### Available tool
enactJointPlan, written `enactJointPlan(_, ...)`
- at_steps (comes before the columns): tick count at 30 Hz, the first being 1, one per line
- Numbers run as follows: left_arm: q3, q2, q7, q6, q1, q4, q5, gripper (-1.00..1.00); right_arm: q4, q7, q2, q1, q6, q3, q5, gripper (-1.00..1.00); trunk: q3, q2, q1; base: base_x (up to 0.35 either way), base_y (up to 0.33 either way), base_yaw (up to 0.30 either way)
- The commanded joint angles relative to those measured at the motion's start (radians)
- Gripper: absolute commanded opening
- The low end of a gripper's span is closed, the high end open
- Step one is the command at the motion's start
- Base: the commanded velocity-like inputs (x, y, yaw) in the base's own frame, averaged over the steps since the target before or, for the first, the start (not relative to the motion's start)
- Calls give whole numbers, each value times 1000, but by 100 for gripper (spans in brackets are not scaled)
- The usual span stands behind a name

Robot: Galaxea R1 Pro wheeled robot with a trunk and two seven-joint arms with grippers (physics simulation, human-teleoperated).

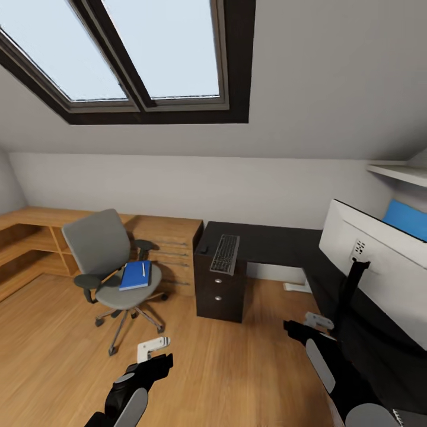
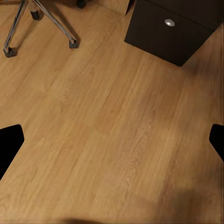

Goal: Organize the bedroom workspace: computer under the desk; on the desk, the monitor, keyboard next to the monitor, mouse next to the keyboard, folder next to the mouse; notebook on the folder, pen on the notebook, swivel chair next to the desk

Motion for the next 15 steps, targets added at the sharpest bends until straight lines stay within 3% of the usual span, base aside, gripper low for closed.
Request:
enactJointPlan(1, -3, 1, 10, 0, -1, -1, 9, 100, 1, -7, -1, 0, 3, 1, -10, 100, -1, -1, 1, 0, -279, -185)
enactJointPlan(12, -3, 2, 11, -3, -1, 2, 8, 100, 19, -5, -23, 0, -33, 1, -9, 100, -1, -1, 1, 0, -304, -232)
enactJointPlan(15, -3, 2, 11, -3, -1, 3, 8, 100, 23, -4, -25, 0, -36, 2, -7, 100, -1, -1, 1, 0, -313, -114)
